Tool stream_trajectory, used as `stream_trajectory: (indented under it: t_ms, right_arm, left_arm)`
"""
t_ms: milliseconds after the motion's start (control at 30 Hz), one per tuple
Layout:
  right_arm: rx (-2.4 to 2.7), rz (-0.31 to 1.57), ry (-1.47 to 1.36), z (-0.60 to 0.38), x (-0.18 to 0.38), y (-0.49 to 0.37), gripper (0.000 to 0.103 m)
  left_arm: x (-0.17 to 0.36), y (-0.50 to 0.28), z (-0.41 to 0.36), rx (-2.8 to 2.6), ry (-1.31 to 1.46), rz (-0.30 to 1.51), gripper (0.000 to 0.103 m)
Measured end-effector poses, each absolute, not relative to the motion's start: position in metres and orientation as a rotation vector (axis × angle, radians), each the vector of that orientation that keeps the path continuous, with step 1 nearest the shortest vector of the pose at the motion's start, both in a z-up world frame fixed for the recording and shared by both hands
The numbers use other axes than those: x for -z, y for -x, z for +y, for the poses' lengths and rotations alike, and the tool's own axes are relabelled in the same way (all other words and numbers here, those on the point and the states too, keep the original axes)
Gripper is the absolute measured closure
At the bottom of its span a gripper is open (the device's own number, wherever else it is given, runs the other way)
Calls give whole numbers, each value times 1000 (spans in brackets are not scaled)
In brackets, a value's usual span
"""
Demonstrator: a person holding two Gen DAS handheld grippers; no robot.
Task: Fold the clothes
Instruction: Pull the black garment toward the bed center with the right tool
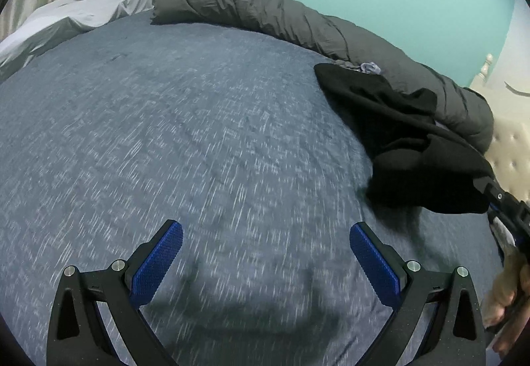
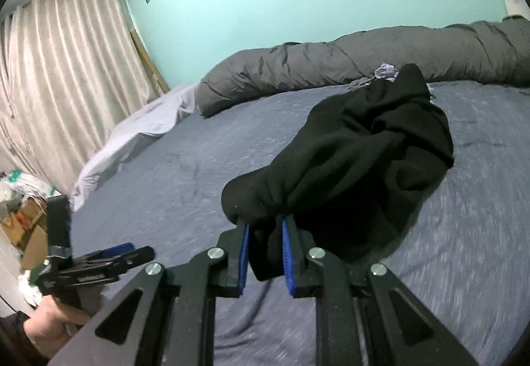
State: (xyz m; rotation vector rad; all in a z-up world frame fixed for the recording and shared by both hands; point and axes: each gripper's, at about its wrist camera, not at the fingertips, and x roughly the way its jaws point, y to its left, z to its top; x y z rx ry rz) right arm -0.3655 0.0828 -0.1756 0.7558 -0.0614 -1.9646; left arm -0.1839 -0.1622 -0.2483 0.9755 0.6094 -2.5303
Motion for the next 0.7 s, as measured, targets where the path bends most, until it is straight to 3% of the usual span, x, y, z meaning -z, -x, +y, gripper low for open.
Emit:
stream_trajectory:
  t_ms: [467, 700]
  right_arm:
    - [1979, -40, -908, 105, 205, 284, 86]
    - [2003, -30, -1011, 121, 224, 269, 68]
  left_arm:
    - [228, 99, -151, 2574, -902, 664, 0]
    - [246, 99, -162, 2556, -923, 717, 0]
